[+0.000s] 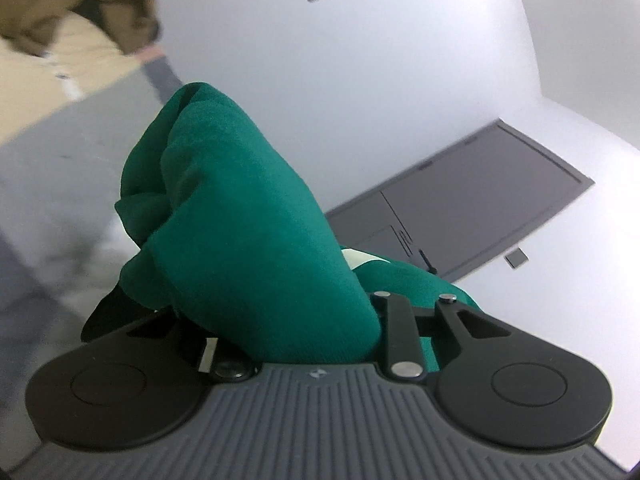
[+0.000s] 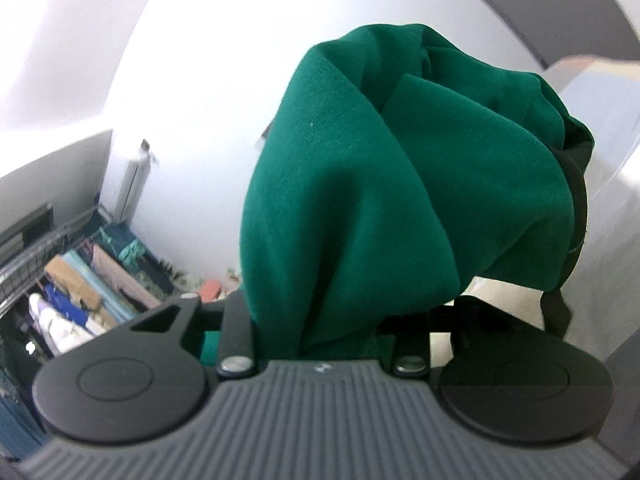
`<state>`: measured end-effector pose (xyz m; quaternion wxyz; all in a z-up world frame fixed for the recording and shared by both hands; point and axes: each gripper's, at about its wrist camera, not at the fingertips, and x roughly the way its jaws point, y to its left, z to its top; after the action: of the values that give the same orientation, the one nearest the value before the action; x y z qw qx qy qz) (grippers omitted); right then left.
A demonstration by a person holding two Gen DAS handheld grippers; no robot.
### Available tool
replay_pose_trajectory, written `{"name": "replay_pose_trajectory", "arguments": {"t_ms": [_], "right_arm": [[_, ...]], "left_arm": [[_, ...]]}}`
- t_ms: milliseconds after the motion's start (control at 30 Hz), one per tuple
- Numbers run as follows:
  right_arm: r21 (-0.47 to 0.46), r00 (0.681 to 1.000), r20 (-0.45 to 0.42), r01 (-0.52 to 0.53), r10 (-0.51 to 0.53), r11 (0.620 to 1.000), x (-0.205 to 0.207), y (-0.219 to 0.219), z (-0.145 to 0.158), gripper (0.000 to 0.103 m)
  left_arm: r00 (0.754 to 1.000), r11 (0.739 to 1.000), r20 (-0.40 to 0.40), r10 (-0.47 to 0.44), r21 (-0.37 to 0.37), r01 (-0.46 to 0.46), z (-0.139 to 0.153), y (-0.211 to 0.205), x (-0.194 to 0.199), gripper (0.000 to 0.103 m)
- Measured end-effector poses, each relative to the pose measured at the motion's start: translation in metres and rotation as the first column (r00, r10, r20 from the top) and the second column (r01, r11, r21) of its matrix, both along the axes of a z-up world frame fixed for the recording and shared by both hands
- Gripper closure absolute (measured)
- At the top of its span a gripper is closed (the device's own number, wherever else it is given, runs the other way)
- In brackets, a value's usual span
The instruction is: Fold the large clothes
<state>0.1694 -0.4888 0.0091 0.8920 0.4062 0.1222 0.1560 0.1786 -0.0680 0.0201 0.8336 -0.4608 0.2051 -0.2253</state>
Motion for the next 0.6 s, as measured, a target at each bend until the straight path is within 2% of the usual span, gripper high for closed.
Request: {"name": "replay_pose_trajectory", "arguments": {"t_ms": [133, 200, 300, 467, 600], "right_arm": [[-0.016, 0.998, 0.019, 0.059, -0.059, 0.998, -0.003, -0.036, 0.002, 0.063], [-0.029, 0.996, 0.019, 0.091, -0.091, 0.995, 0.006, -0.045, -0.003, 0.063], [-0.017, 0.992, 0.004, 0.128, -0.128, 0.992, 0.016, -0.069, -0.014, 0.063], [-0.017, 0.984, -0.03, 0.174, -0.175, 0.985, 0.047, -0.079, -0.045, 0.063], [-0.011, 0.976, -0.06, 0.208, -0.209, 0.978, 0.062, -0.086, -0.085, 0.063]], "left_arm": [[1.0, 1.0, -0.001, 0.002, 0.027, -0.002, 0.015, -0.058, 0.035, 0.073], [1.0, 1.0, -0.025, -0.01, -0.01, 0.009, 0.013, -0.083, 0.059, 0.073], [0.999, 1.0, -0.039, -0.022, -0.004, 0.022, 0.005, -0.119, 0.093, 0.073], [0.997, 0.998, -0.069, -0.038, 0.047, 0.041, -0.022, -0.16, 0.155, 0.073], [0.993, 0.993, -0.101, -0.053, 0.104, 0.064, -0.054, -0.179, 0.186, 0.073]]}}
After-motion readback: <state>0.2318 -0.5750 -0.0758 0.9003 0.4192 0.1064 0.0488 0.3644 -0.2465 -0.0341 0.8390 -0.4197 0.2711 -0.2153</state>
